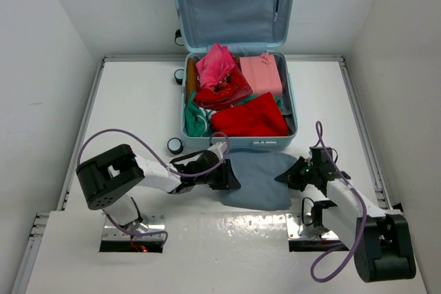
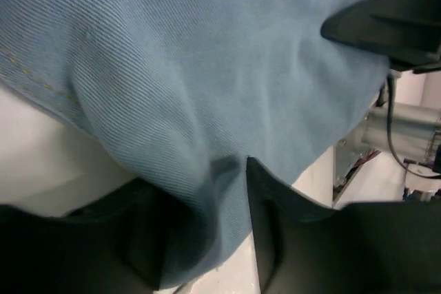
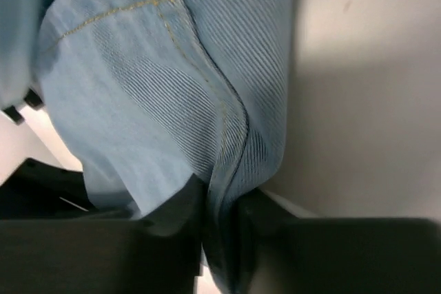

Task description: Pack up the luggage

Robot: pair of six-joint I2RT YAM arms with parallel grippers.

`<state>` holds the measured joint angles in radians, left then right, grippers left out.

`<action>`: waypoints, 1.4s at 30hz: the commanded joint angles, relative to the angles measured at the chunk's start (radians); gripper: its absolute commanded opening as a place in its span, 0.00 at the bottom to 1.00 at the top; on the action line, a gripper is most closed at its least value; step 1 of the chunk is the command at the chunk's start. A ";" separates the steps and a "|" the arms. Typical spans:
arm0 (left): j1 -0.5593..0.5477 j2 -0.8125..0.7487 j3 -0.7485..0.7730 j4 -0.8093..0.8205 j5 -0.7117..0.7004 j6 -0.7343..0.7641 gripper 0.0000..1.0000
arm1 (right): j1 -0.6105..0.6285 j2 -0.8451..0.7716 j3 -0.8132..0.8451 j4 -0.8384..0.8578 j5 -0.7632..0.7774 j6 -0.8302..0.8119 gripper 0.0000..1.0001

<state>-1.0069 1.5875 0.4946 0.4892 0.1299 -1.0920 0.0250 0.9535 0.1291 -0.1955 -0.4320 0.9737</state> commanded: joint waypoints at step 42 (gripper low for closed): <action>0.634 0.087 0.711 -0.508 0.060 0.923 0.05 | 0.113 0.830 1.264 -0.193 -0.073 -0.589 0.00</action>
<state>-0.4454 1.6730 1.2171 0.0410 0.1448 -0.1177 0.1669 1.7504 1.3304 -0.2523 -0.5163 0.3935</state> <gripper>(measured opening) 0.046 0.044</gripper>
